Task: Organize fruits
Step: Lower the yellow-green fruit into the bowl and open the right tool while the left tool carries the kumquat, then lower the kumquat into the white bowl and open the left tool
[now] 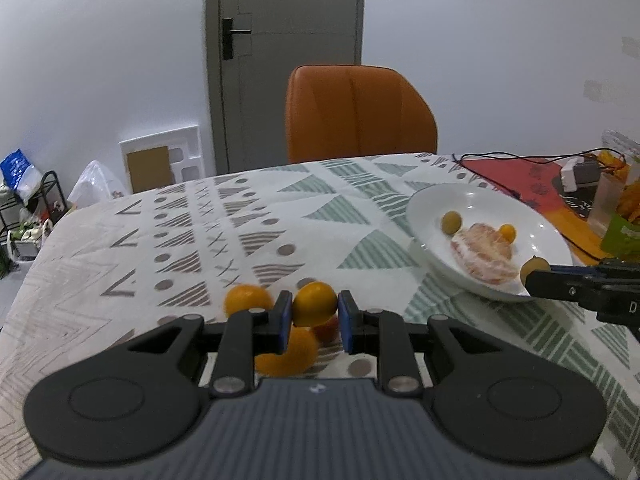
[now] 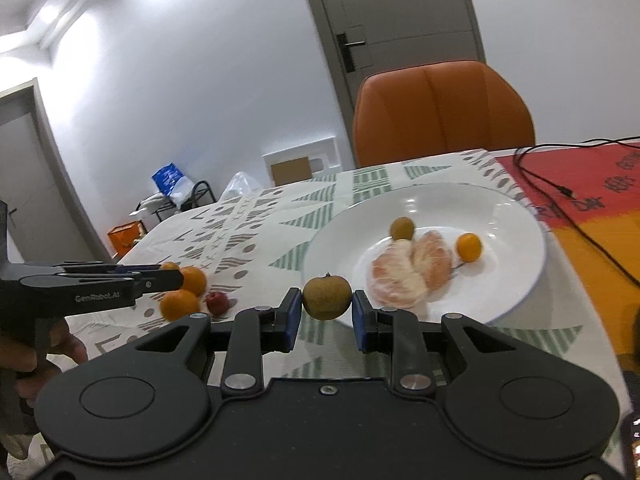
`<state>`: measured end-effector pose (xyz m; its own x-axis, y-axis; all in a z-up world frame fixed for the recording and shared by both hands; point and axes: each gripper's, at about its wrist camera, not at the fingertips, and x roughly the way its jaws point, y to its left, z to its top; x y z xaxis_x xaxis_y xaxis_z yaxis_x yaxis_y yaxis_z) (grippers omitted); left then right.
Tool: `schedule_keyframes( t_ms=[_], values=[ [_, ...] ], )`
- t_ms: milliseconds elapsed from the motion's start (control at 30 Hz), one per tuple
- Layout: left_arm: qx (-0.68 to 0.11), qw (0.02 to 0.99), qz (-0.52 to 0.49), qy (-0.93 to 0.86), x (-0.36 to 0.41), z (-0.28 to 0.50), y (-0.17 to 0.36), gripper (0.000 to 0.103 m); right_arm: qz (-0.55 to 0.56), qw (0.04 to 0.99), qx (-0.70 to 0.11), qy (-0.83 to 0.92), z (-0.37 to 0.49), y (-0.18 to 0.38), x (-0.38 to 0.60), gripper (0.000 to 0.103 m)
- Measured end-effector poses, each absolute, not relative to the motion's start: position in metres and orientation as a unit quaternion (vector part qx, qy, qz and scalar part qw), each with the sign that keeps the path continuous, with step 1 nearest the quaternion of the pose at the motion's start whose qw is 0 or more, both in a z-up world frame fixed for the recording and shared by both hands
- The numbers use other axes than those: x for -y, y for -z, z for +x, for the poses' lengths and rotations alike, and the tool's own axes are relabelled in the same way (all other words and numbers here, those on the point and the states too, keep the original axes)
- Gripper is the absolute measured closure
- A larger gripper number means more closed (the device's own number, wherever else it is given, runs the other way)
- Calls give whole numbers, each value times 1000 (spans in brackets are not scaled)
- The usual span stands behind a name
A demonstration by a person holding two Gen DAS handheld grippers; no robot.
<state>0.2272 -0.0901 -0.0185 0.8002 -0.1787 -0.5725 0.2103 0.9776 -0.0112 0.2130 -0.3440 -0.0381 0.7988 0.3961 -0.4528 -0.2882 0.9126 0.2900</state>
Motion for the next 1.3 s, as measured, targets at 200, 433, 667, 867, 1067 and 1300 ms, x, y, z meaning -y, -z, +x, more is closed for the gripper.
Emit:
schedule_keyframes(
  t_ms=[200,433,667,867,1067,1300],
  values=[
    [-291,949,35,118,111,228,14,80,111,946,-255,-163,212,39,362,78],
    [-286,947,43,136,133,231,11,80,114,950,-252,-144,209,41,378,78],
    [-281,947,50,150,151,235,8,80,122,954,-245,-125,213,44,391,77],
    [-279,945,54,159,163,240,8,80,126,954,-244,-116,216,46,395,71],
    [-278,944,60,169,176,245,7,80,125,953,-247,-124,211,45,397,71],
    [-277,941,72,182,190,249,6,80,137,952,-245,-121,206,48,400,69]
  ],
)
